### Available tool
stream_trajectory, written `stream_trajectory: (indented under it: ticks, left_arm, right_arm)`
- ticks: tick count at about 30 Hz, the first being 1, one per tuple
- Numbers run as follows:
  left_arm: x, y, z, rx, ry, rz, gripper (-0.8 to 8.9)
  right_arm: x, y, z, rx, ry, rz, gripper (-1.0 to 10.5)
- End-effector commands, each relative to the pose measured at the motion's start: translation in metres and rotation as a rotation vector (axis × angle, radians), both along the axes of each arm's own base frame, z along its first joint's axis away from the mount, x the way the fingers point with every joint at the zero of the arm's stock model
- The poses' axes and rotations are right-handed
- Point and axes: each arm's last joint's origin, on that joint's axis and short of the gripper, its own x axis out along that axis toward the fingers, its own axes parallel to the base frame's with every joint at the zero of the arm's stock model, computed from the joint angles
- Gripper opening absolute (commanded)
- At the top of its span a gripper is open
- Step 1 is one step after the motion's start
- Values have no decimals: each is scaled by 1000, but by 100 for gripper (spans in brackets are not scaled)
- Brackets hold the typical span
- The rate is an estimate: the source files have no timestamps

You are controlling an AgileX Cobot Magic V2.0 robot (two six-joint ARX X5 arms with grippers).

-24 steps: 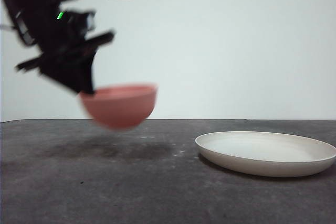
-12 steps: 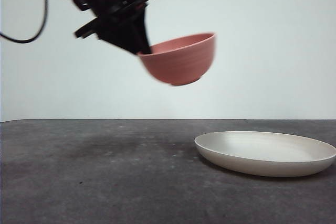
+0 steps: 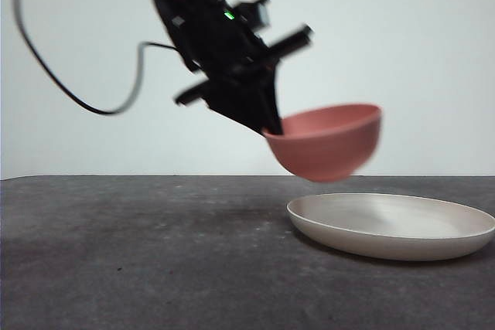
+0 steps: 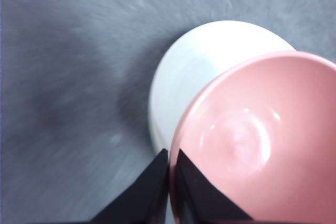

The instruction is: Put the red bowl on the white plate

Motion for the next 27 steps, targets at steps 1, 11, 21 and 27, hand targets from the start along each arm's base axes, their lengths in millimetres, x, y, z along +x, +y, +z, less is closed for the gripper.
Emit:
stream_trajectory:
  ticks: [1,11,21,27]
  left_arm:
    - [8,-23,-3,-12,-5,-26,15]
    - [20,-60,-34,54,58,-64,15]
    - [18,-61,-41,83,85,-72,45]
    - [14,-64,-41,88,87,-85,224]
  right_arm:
    - [-4,0,6,11,-20,-3,391]
    - [-16,-1,8,19,-32,-22,391]
    - [-17,-1,8,19,-27,-22,391]
    - [-17,-1,8,19,-27,-22,391]
